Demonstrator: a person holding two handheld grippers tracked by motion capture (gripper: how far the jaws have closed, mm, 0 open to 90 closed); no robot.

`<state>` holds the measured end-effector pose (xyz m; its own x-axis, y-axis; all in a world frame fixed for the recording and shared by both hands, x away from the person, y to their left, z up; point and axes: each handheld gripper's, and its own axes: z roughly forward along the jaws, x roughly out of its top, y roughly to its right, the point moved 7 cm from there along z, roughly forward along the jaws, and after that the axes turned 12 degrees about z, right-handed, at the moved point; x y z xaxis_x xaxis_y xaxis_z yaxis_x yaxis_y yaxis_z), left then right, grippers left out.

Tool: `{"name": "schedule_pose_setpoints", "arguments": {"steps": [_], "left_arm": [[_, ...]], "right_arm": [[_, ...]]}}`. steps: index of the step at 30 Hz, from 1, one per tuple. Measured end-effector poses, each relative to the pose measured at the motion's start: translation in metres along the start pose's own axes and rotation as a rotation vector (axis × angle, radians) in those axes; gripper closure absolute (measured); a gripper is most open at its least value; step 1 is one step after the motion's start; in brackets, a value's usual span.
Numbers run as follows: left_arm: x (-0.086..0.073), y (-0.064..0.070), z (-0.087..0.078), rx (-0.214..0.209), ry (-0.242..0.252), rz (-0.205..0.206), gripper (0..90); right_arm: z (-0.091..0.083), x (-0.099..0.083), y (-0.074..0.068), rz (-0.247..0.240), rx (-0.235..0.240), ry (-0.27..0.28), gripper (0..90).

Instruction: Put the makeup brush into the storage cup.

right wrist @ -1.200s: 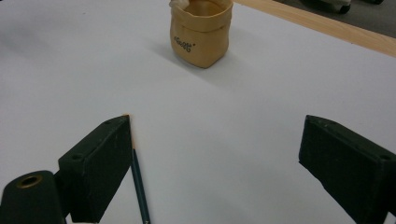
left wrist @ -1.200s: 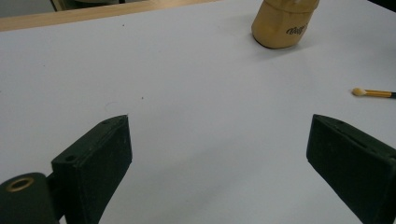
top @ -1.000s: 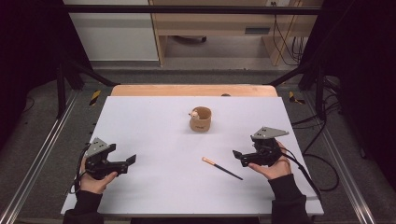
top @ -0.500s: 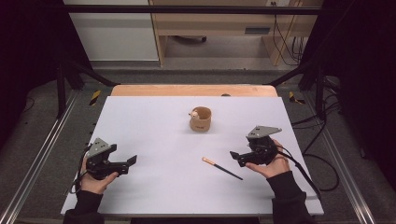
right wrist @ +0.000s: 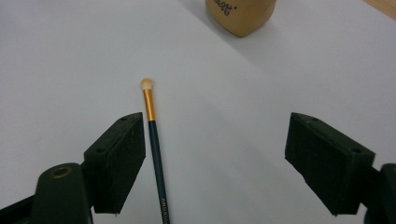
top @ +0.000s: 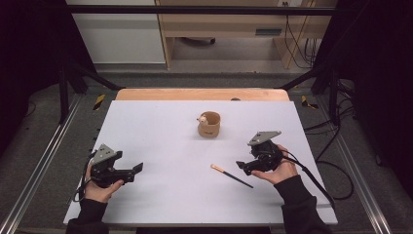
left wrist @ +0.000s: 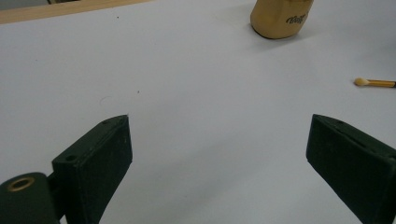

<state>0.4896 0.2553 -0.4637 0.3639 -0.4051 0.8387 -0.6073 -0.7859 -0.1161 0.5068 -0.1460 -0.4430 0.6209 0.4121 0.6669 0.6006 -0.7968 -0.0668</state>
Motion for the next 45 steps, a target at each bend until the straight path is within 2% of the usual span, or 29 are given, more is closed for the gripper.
{"name": "schedule_pose_setpoints", "arguments": {"steps": [7,11,16,18,34,39,45], "left_arm": [[-0.001,0.001,0.001,-0.005,-0.007,0.005,6.7],[-0.001,0.002,0.001,-0.005,-0.008,0.008,6.7],[-0.001,0.002,0.002,-0.007,-0.009,0.008,6.7],[-0.001,0.002,0.002,-0.007,-0.012,0.013,6.8],[-0.001,0.003,0.003,-0.010,-0.018,0.020,6.8],[0.000,0.004,0.003,-0.008,-0.012,0.017,6.8],[-0.001,0.004,0.003,-0.011,-0.016,0.021,6.8]], "right_arm": [[0.006,-0.001,-0.005,-0.026,0.001,-0.051,24.2],[0.007,-0.001,-0.006,-0.036,0.005,-0.062,25.9],[0.008,-0.001,-0.007,-0.023,0.011,-0.087,26.9],[0.010,-0.003,-0.007,-0.048,0.014,-0.106,27.9],[0.025,-0.006,-0.019,-0.083,0.053,-0.158,36.3],[0.031,-0.009,-0.022,-0.108,0.058,-0.202,39.3],[0.037,-0.012,-0.024,-0.113,0.062,-0.241,43.3]]}}
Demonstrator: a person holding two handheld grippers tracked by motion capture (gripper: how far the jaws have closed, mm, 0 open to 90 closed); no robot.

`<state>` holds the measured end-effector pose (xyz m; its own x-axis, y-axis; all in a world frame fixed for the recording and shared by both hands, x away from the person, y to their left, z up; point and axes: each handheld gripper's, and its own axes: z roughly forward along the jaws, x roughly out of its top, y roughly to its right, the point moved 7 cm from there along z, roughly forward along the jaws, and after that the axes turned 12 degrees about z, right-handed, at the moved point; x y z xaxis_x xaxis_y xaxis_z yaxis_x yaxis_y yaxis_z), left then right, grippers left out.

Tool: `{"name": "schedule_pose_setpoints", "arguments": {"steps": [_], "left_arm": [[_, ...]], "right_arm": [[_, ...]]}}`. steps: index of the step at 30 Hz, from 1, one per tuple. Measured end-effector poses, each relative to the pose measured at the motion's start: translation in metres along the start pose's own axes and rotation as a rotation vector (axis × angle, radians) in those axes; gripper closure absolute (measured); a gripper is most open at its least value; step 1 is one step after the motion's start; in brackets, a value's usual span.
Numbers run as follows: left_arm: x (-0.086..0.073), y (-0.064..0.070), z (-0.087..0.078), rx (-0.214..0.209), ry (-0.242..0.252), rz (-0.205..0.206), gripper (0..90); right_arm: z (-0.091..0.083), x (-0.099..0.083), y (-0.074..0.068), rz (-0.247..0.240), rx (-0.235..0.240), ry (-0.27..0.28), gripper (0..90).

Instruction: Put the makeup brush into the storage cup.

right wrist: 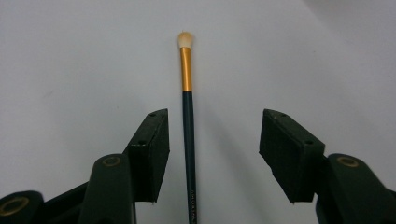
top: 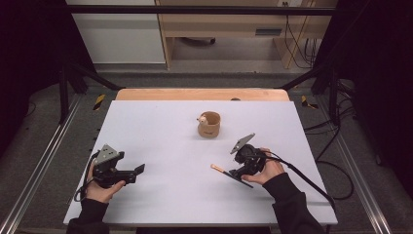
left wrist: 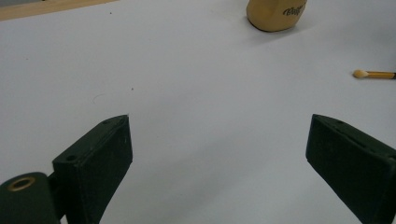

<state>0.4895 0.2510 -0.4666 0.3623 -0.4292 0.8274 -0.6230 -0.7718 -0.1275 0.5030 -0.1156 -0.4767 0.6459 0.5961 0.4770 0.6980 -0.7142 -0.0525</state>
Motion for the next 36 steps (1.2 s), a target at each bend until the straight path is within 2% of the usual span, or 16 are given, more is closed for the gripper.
{"name": "schedule_pose_setpoints", "arguments": {"steps": [11,23,25,34,36], "left_arm": [[0.000,0.000,0.001,0.001,-0.001,0.000,6.8],[0.000,0.000,0.001,0.000,-0.003,0.001,6.9],[0.000,0.000,0.001,0.000,-0.003,0.001,6.9],[-0.001,0.001,0.002,-0.002,-0.008,0.005,6.9],[-0.001,0.001,0.002,-0.002,-0.008,0.005,6.9]], "right_arm": [[0.009,-0.004,-0.002,-0.014,0.007,-0.063,50.4],[0.018,-0.007,-0.004,-0.042,0.007,-0.097,58.3],[0.020,-0.008,-0.005,-0.030,0.007,-0.109,60.4],[0.027,-0.011,-0.005,-0.056,0.008,-0.141,64.8],[0.028,-0.012,-0.005,-0.049,0.006,-0.147,65.9]]}}
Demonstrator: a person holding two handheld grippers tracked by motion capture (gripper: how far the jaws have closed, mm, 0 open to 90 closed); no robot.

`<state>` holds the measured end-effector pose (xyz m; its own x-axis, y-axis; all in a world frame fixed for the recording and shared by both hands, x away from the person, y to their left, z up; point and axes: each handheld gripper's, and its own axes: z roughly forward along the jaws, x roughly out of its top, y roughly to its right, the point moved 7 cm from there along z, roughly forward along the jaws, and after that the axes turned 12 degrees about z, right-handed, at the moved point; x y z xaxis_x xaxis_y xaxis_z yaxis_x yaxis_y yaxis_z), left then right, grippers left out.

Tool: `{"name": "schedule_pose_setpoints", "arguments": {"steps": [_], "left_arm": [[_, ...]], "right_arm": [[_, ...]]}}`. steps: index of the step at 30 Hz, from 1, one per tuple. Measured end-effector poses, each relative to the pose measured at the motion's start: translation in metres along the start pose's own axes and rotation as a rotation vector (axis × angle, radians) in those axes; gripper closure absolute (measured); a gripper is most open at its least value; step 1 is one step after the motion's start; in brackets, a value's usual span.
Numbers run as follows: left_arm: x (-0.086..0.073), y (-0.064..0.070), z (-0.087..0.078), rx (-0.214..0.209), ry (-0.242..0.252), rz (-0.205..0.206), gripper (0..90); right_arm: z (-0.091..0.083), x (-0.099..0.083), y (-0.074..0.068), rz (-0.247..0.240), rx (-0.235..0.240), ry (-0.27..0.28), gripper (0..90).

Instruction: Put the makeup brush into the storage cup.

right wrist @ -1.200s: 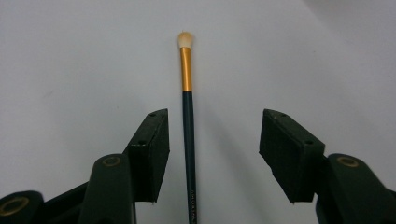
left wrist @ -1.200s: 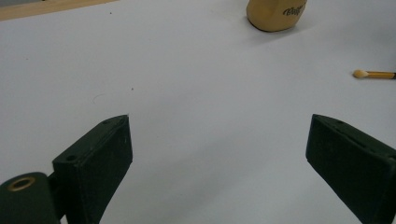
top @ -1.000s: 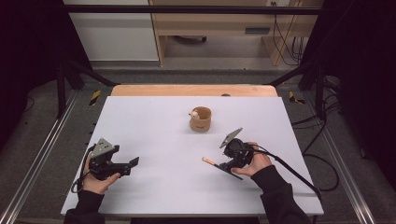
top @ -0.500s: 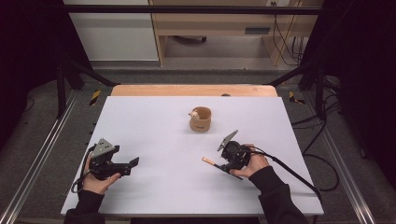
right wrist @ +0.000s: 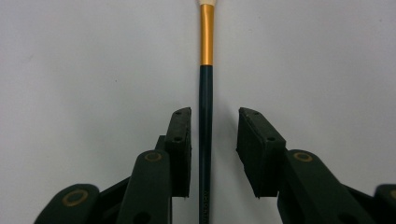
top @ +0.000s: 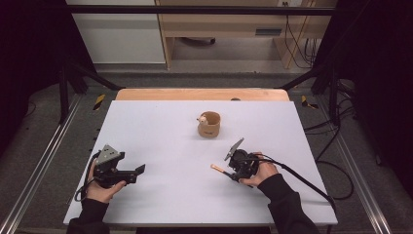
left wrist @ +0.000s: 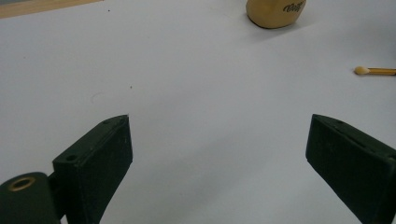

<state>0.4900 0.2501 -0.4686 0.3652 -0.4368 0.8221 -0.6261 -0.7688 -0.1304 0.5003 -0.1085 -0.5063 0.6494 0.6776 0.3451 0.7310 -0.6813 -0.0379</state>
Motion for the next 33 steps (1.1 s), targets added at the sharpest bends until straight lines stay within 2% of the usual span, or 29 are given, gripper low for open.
{"name": "schedule_pose_setpoints", "arguments": {"steps": [12,13,18,21,24,26,33], "left_arm": [[-0.0007,0.0001,0.0008,-0.002,-0.005,0.004,7.0],[-0.0007,0.0000,0.0009,0.000,-0.005,0.005,7.0],[-0.0010,0.0002,0.0013,0.000,-0.007,0.005,7.0],[-0.0009,0.0003,0.0013,0.000,-0.007,0.005,7.0],[-0.0012,0.0002,0.0013,-0.001,-0.011,0.009,7.0],[-0.0013,0.0002,0.0014,0.000,-0.012,0.009,7.0],[-0.0016,0.0002,0.0016,-0.001,-0.015,0.010,7.0]], "right_arm": [[0.0051,-0.0017,0.0000,-0.029,0.013,-0.029,74.4],[0.0049,-0.0026,-0.0018,-0.009,0.015,-0.044,75.4],[0.0053,-0.0029,-0.0024,-0.003,0.018,-0.051,77.5],[0.0066,-0.0034,-0.0010,-0.032,0.022,-0.052,79.0],[0.0067,-0.0042,-0.0021,-0.019,0.020,-0.068,80.0],[0.0082,-0.0042,-0.0009,-0.041,0.024,-0.061,80.7],[0.0083,-0.0043,-0.0016,-0.039,0.026,-0.066,82.6]]}}
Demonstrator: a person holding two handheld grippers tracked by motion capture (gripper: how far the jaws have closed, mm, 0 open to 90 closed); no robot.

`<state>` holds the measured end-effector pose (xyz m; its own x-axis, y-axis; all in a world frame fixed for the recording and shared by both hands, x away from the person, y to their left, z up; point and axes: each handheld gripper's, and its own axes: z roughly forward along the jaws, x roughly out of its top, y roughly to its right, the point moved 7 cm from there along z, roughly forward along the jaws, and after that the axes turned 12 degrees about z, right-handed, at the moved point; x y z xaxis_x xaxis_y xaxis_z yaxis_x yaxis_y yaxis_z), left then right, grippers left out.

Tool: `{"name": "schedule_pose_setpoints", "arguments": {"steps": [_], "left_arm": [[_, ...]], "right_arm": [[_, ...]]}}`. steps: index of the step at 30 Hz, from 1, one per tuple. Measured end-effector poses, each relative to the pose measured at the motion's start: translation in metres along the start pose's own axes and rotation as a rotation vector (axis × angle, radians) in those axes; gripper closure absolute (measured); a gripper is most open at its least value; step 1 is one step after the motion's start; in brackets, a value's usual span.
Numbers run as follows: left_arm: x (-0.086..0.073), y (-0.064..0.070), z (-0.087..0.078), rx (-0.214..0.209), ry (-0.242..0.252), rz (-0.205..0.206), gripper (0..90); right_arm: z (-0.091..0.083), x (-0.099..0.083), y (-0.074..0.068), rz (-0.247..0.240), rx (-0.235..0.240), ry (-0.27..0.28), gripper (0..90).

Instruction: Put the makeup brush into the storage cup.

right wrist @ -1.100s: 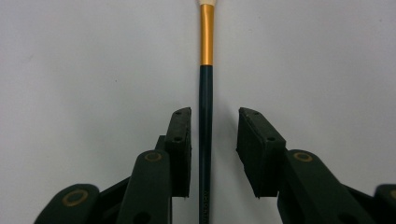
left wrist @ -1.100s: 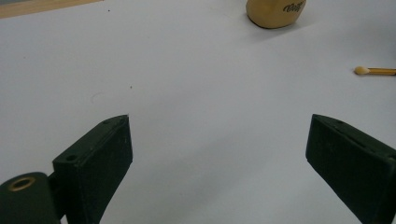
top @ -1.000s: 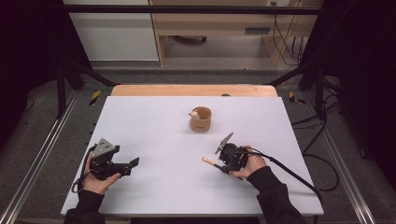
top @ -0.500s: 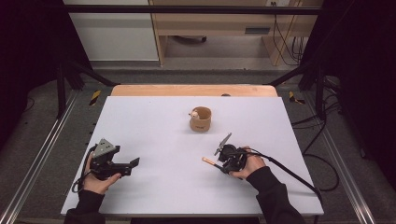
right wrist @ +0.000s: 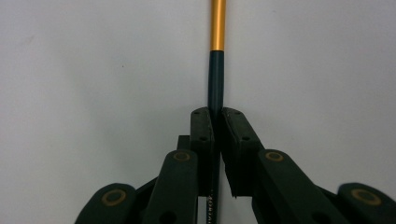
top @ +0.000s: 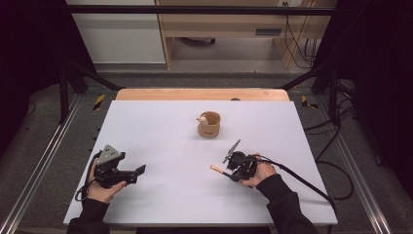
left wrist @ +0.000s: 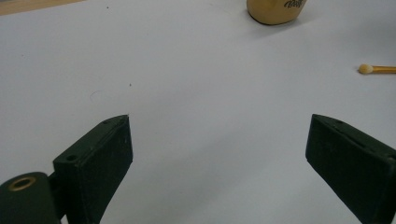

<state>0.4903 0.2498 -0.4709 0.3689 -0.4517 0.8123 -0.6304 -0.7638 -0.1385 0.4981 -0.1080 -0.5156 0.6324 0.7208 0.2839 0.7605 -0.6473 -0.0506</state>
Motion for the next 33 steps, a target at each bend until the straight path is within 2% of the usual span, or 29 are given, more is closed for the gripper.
{"name": "schedule_pose_setpoints", "arguments": {"steps": [5,7,12,13,20,24,26,27,28,29,31,33], "left_arm": [[0.000,0.000,0.000,0.000,0.000,0.000,7.0],[0.000,0.000,0.000,0.000,0.000,0.000,7.0],[0.000,0.000,0.000,0.000,-0.001,0.000,7.0],[0.000,0.000,0.000,0.000,-0.001,0.000,7.0],[0.000,0.000,0.000,0.000,-0.001,0.001,7.1],[0.000,0.000,0.000,0.001,-0.001,0.001,7.1],[0.000,0.000,0.000,0.001,0.000,0.000,7.1],[0.000,0.000,0.000,0.001,0.000,0.000,7.1],[0.000,0.000,0.000,0.001,0.000,0.000,7.1],[0.000,0.000,0.000,0.001,0.001,0.000,7.1],[0.000,0.000,0.000,0.001,-0.001,0.001,7.1],[0.000,0.000,0.000,0.000,-0.001,0.000,7.0]], "right_arm": [[-0.001,0.000,-0.001,0.022,0.004,-0.013,83.0],[0.000,0.001,0.000,0.004,0.006,-0.005,83.0],[0.000,0.001,0.000,0.009,0.005,-0.007,83.3],[0.000,0.000,-0.001,0.024,0.005,-0.012,83.4],[0.000,0.000,0.000,0.012,0.002,-0.007,83.6],[-0.002,0.001,-0.001,0.033,0.001,-0.003,83.6],[-0.003,0.001,0.000,0.014,0.004,0.011,83.6],[-0.005,0.001,-0.002,0.038,0.006,0.007,83.6],[-0.007,0.002,-0.001,0.041,0.004,0.022,83.6],[-0.007,0.003,0.001,0.019,0.006,0.041,83.6],[-0.009,0.003,-0.001,0.035,0.009,0.045,83.6],[-0.012,0.005,0.000,0.038,0.013,0.071,83.6]]}}
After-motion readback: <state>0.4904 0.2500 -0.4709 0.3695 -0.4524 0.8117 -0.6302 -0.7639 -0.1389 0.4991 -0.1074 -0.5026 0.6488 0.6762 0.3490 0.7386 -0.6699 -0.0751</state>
